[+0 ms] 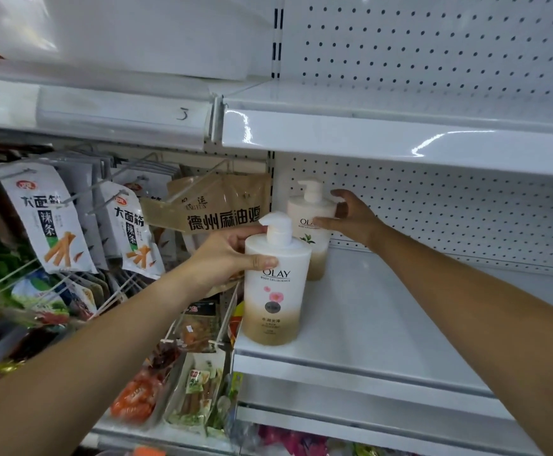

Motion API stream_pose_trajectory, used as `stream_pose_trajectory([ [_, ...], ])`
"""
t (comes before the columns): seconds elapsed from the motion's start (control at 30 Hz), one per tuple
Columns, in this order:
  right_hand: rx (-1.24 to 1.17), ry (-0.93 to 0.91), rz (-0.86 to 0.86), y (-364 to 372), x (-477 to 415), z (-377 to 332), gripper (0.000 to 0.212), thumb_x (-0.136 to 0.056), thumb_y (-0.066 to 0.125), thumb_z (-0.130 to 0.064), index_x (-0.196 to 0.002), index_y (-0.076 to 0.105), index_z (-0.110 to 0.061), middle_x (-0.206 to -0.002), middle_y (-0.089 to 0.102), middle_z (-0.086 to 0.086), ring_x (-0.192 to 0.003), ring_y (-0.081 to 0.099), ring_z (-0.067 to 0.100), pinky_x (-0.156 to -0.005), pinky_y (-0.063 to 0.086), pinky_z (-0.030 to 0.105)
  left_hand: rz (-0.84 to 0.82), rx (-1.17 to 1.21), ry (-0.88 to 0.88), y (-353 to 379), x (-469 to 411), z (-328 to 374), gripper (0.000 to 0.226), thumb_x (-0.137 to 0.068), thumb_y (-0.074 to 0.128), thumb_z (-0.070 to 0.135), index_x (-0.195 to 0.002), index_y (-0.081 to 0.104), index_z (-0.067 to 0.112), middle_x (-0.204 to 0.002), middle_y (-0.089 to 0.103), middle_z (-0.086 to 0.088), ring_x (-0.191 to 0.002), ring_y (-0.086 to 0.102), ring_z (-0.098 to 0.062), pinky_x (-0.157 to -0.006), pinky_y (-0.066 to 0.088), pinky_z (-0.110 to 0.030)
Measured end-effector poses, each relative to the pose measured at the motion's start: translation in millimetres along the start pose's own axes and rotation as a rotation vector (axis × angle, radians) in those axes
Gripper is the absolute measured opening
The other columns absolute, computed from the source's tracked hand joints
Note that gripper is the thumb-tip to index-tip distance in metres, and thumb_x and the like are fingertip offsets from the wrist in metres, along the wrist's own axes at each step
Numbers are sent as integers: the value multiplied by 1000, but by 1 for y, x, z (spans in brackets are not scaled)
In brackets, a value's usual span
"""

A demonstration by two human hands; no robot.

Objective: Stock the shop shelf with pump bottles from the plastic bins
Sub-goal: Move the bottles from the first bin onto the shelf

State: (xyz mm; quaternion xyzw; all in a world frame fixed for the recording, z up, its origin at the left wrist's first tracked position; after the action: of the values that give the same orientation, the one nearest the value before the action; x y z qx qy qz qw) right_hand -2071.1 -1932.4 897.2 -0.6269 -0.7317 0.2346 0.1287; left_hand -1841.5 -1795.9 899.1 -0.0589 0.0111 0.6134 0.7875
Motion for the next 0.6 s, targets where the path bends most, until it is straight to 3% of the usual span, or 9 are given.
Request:
stream_pose_trajectory([
  [0.13, -145, -78, 184, -28, 40, -17, 57, -86, 76, -35, -136, 51, -24, -126, 60, 2, -114, 59, 14, -84, 50, 27, -3, 45, 0, 7, 0, 0, 49, -76, 71, -14, -112, 66, 18, -92, 78, 5, -86, 74, -7, -66, 56, -16],
  [0.2, -269, -86, 239, -32, 69, -18, 39, -91, 71, -27, -126, 60, -18, -117, 67, 2, -109, 64, 15, -92, 53, 33, -1, 60, -2, 10, 0, 1, 49, -75, 73, -12, -111, 67, 21, -94, 78, 4, -88, 74, -9, -67, 57, -18],
  [0.3, -398, -64, 186, -14, 111, -3, 24, -94, 66, -24, -118, 64, -19, -114, 71, 6, -110, 67, 23, -98, 54, 42, 1, 74, 1, 15, 2, 5, 55, -69, 78, -4, -118, 66, 17, -101, 77, -3, -94, 74, -16, -71, 58, -22],
  [0.37, -430, -40, 110, 6, 134, 9, 31, -92, 69, -31, -121, 61, -23, -118, 68, 7, -111, 67, 23, -95, 55, 42, 5, 86, 6, 19, 3, 7, 61, -65, 80, 2, -122, 65, 15, -105, 77, -6, -96, 74, -19, -72, 58, -23],
  [0.43, -443, -10, 24, 30, 152, 19, 51, -81, 74, -34, -127, 55, -28, -122, 66, 7, -110, 67, 18, -89, 57, 35, 1, 64, 26, 23, 3, 11, 62, -64, 81, 6, -123, 65, 16, -106, 76, -5, -98, 73, -18, -75, 59, -23],
  [0.53, -425, 23, -69, 61, 166, 29, 78, -71, 87, -18, -137, 46, -29, -126, 64, 5, -110, 67, 17, -83, 56, 27, -20, 41, 48, 30, 2, 16, 63, -63, 83, 13, -123, 66, 19, -109, 76, -4, -103, 72, -19, -88, 57, -30],
  [0.6, -383, 21, -91, 75, 169, 31, 87, -68, 90, -10, -139, 44, -30, -127, 64, 1, -111, 67, 17, -85, 58, 30, -27, 39, 55, 34, 1, 18, 64, -63, 84, 14, -124, 67, 17, -111, 75, -5, -106, 71, -21, -93, 55, -35],
])
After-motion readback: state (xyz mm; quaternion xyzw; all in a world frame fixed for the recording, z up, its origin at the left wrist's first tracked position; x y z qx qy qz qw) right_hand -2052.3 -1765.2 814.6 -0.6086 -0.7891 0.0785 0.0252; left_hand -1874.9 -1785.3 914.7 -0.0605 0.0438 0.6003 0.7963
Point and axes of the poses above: each hand's wrist, its own x-axis away from the middle knuckle, its own y-axis out of the palm, z = x × y, the point moved 8 cm from there along -x, towards the middle knuckle
